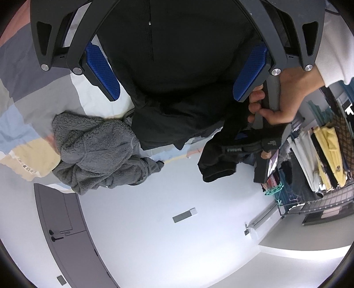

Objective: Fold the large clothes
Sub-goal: 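Lower the sleeve onto the first folded sleeve and open the left tool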

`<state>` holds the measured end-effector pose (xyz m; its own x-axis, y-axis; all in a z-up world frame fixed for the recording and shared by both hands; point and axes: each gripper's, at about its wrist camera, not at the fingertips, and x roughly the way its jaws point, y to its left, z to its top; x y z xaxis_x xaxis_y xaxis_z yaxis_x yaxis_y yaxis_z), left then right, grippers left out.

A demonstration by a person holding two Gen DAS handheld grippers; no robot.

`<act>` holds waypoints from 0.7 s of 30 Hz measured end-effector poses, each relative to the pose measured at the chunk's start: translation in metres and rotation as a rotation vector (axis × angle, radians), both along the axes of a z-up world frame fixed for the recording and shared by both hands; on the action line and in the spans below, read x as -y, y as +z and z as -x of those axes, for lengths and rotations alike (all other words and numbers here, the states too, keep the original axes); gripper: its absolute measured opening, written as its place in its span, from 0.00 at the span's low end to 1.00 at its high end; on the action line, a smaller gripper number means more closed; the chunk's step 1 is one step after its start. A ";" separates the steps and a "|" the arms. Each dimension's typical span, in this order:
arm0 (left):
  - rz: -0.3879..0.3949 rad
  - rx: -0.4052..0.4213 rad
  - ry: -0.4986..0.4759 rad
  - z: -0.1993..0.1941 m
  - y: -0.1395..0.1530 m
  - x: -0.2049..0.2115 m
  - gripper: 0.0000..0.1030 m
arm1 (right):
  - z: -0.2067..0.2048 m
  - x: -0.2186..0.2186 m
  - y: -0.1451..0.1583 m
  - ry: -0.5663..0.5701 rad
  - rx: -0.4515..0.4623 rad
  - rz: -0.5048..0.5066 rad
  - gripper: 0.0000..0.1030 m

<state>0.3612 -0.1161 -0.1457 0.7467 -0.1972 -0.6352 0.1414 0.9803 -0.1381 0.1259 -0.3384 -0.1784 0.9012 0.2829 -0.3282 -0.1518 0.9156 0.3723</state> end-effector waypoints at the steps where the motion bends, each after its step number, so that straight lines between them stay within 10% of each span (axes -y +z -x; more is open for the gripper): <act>1: -0.007 0.023 0.004 0.005 0.002 0.000 0.81 | 0.000 -0.001 0.000 0.004 0.000 0.003 1.00; 21: 0.026 0.141 0.063 0.163 0.011 -0.109 0.81 | -0.010 -0.043 0.004 0.100 0.008 0.098 1.00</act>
